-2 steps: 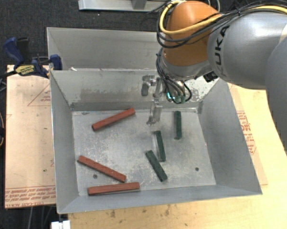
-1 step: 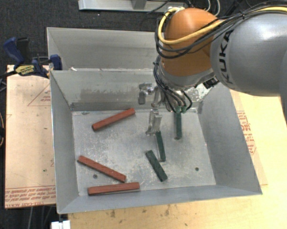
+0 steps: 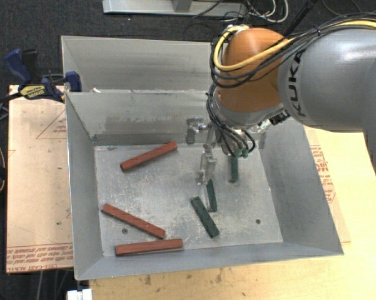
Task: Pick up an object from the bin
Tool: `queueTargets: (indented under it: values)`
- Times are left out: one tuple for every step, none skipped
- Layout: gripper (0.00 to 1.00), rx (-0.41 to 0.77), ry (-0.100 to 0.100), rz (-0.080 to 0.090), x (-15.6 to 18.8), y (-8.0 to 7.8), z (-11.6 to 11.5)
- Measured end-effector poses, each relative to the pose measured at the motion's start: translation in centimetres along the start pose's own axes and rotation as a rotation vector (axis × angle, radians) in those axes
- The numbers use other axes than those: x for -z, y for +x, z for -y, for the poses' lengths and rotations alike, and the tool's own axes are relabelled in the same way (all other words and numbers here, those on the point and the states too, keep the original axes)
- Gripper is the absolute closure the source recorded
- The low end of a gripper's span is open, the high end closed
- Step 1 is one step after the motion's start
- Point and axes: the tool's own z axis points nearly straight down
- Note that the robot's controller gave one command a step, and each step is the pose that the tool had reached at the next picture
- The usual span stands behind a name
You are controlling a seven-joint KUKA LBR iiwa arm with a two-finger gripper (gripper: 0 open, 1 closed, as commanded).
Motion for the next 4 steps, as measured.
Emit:
queueTargets:
  values:
    - [0.0, 0.018, 0.003, -0.007, -6.3, 0.3, 3.1]
    - [0.0, 0.14, 0.001, -0.016, -9.0, 1.0, 6.5]
    - [0.0, 0.271, 0.002, -0.012, -8.9, 4.3, 6.3]
    - [1.0, 0.472, 0.001, -0.011, -11.1, 3.1, 6.5]
